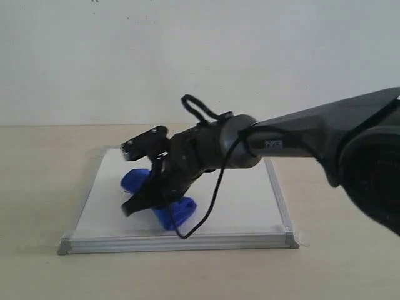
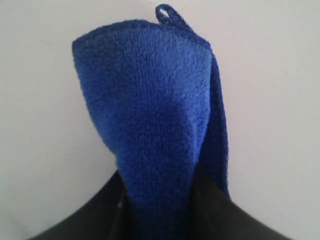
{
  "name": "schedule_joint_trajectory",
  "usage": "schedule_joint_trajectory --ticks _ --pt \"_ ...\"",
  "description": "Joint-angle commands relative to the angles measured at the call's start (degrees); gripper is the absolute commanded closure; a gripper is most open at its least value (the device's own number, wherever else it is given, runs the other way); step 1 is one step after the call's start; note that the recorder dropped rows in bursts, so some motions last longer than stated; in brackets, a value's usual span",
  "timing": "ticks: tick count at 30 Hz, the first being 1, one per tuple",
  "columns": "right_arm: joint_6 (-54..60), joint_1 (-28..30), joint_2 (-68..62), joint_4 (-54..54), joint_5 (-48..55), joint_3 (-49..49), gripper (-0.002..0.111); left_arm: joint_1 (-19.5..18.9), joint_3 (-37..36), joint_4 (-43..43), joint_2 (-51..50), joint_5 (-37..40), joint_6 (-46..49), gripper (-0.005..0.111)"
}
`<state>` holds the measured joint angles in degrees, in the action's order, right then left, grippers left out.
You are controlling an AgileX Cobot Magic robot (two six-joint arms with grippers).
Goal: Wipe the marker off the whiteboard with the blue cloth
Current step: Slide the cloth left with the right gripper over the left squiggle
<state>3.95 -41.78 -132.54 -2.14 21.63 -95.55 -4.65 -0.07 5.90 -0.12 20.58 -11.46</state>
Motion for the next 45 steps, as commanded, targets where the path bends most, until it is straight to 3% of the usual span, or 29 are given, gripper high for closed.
schedule_joint_trajectory --ticks 1,13,20,29,37,41,45 --pt "0.47 -1.02 -0.74 -0.96 3.61 -2.43 0.108 0.29 0.07 -0.52 0.12 -0.12 -0.44 0.103" --pt "-10.46 9.64 -3.05 3.99 7.31 -3.60 0.109 0.29 0.07 -0.52 0.12 -0.12 -0.44 0.103" --pt "-10.30 7.30 -3.93 -1.14 1.29 -4.06 0.109 0.29 0.07 -0.52 0.12 -0.12 -0.44 0.103" --pt "-5.30 0.50 -5.95 -1.82 4.04 -7.60 0.109 0.29 0.07 -0.52 0.12 -0.12 -0.44 0.103" --pt "-2.27 5.06 -5.95 -1.33 10.72 -11.17 0.109 0.29 0.07 -0.52 0.12 -0.12 -0.44 0.103" --pt "-7.02 9.14 -5.95 0.33 12.19 -11.17 0.109 0.29 0.07 -0.52 0.12 -0.12 -0.44 0.103" --pt "-9.58 9.56 -5.95 0.49 11.49 -11.17 0.109 0.29 0.07 -0.52 0.12 -0.12 -0.44 0.103"
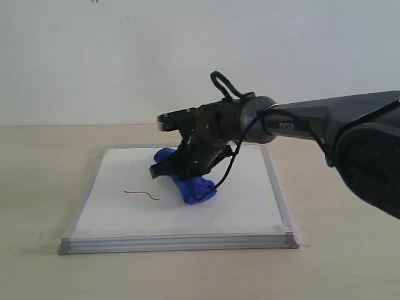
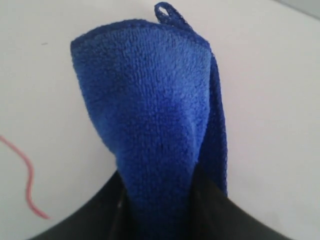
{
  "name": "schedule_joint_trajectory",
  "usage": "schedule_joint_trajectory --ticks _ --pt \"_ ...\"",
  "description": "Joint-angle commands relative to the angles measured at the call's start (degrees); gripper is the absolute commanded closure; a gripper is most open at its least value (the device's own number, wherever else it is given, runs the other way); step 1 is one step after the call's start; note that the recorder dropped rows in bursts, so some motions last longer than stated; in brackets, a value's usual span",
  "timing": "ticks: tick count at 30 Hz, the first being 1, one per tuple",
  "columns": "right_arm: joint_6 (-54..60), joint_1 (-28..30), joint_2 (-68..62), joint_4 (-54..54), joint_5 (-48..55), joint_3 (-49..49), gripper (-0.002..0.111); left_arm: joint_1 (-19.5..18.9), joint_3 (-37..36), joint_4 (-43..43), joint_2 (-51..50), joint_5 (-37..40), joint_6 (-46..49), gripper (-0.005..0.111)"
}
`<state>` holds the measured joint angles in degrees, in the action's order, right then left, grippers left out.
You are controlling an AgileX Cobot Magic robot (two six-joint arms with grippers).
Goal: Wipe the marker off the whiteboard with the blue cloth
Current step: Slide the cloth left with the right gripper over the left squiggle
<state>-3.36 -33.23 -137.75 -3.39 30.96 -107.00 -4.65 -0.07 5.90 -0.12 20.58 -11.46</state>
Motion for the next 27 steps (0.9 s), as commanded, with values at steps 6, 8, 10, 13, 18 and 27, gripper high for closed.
schedule_joint_trajectory --ticks 6,8,10,13,18,27 --pt "11.66 -5.89 -1.84 -10.64 0.57 0.28 0.109 0.29 0.07 -0.52 0.12 -0.12 -0.44 0.103" --pt "17.06 -8.10 -2.28 -15.95 0.68 0.05 0.109 0.29 0.07 -0.52 0.12 -0.12 -0.44 0.103" --pt "19.64 -9.65 -2.28 -17.81 0.57 -0.20 0.109 0.29 0.07 -0.52 0.12 -0.12 -0.44 0.103" --pt "19.74 -9.53 -2.28 -17.36 1.60 -1.94 0.109 0.29 0.07 -0.52 0.12 -0.12 -0.44 0.103" --pt "11.26 -5.09 -2.95 -5.47 2.73 -2.35 0.109 0.29 0.07 -0.52 0.12 -0.12 -0.44 0.103" --pt "-4.97 -0.37 -3.76 8.97 5.71 -2.35 0.109 0.29 0.07 -0.52 0.12 -0.12 -0.44 0.103"
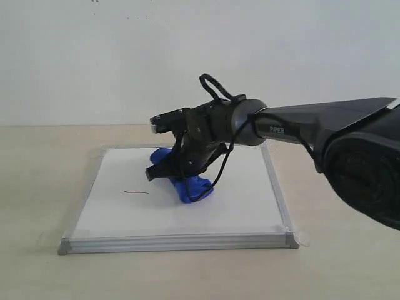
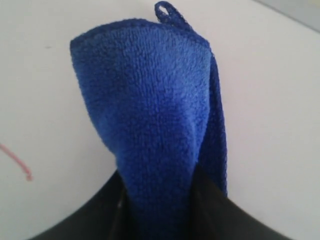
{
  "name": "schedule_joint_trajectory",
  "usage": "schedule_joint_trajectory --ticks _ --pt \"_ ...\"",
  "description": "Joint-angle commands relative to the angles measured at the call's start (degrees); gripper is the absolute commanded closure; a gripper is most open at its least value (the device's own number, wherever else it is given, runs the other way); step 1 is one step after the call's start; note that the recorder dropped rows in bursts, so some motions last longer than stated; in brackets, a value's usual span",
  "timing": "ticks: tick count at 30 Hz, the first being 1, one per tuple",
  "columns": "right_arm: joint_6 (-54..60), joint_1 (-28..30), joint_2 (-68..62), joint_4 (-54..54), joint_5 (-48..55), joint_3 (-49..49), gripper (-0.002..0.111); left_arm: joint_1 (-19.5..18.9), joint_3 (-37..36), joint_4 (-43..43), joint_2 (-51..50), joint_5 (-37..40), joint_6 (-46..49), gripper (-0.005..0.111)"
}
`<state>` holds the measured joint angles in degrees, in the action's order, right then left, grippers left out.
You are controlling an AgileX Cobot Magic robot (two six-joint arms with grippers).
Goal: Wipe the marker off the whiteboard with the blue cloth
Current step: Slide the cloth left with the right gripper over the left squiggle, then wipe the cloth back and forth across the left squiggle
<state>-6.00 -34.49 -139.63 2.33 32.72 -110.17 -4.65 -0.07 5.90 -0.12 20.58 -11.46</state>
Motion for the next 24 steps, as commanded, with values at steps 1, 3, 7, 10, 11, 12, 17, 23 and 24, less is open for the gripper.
schedule_joint_trajectory --ticks 1,3,7,10,11,12,17,23,24 --pt "-1.69 0.48 -1.88 2.11 3.42 0.83 0.109 0.29 0.07 -0.52 0.12 -0.12 -0.44 0.103" --pt "0.90 -1.47 -1.88 -0.19 1.37 0.83 0.109 0.29 0.07 -0.52 0.12 -0.12 -0.44 0.103" --pt "7.27 -6.58 -1.88 -6.95 -4.96 0.83 0.109 0.29 0.07 -0.52 0.12 -0.12 -0.44 0.103" --pt "10.31 -9.30 -2.25 -10.42 -6.50 -0.92 0.109 0.29 0.07 -0.52 0.12 -0.12 -0.44 0.103" --pt "11.47 -9.80 -2.73 -10.54 -5.96 -1.97 0.109 0.29 0.07 -0.52 0.12 -0.12 -0.44 0.103" --pt "12.14 -10.01 -3.24 -10.17 -4.81 -3.73 0.109 0.29 0.07 -0.52 0.12 -0.12 -0.44 0.103" --pt "6.95 -4.53 -6.20 -3.25 1.14 -6.63 0.109 0.29 0.07 -0.52 0.12 -0.12 -0.44 0.103" --pt "-0.99 -2.82 -7.04 0.88 2.11 -7.77 0.109 0.29 0.07 -0.52 0.12 -0.12 -0.44 0.103" --pt "2.07 -3.94 -7.04 -2.33 0.92 -7.77 0.109 0.29 0.07 -0.52 0.12 -0.12 -0.44 0.103"
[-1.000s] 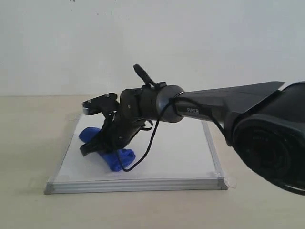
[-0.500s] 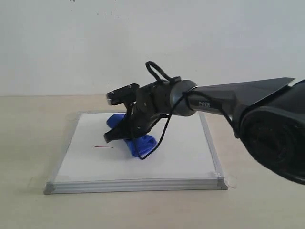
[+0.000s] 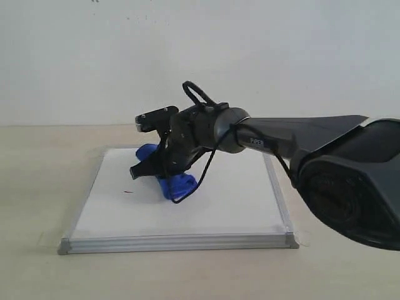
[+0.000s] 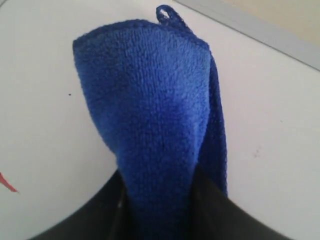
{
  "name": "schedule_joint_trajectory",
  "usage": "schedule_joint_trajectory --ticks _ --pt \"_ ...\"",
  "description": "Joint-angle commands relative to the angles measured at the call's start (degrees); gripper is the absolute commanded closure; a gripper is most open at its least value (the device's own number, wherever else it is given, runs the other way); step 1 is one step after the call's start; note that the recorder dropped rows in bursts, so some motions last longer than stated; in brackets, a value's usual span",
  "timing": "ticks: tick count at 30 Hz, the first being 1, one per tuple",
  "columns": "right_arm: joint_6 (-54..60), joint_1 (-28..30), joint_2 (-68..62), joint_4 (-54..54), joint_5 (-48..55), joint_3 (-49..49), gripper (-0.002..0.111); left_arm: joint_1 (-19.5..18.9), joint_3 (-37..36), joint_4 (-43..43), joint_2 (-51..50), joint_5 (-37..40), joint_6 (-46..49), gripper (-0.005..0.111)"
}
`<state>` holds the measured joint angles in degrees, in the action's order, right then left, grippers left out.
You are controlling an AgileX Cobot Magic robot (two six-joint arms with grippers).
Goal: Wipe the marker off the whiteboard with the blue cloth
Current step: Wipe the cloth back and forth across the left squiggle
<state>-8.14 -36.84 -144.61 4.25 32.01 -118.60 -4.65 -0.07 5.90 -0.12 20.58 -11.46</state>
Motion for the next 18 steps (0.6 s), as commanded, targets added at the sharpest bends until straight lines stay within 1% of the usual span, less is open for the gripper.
schedule_joint_trajectory --ticks 1,3,6,8,13,18 --pt "8.68 -3.27 -2.05 -8.57 -0.38 0.66 0.109 0.29 0.07 -0.52 0.12 -0.12 -0.44 0.103" --pt "14.93 -6.41 -2.05 -15.61 -3.46 0.55 0.109 0.29 0.07 -0.52 0.12 -0.12 -0.44 0.103" --pt "17.05 -8.26 -2.05 -16.07 -3.20 -1.09 0.109 0.29 0.07 -0.52 0.12 -0.12 -0.44 0.103" --pt "17.50 -8.27 -2.05 -16.07 -1.97 -2.31 0.109 0.29 0.07 -0.52 0.12 -0.12 -0.44 0.103" --pt "16.22 -5.41 -2.55 -12.51 -0.21 -2.67 0.109 0.29 0.07 -0.52 0.12 -0.12 -0.44 0.103" --pt "8.14 -0.04 -3.53 -6.06 5.38 -2.67 0.109 0.29 0.07 -0.52 0.12 -0.12 -0.44 0.103"
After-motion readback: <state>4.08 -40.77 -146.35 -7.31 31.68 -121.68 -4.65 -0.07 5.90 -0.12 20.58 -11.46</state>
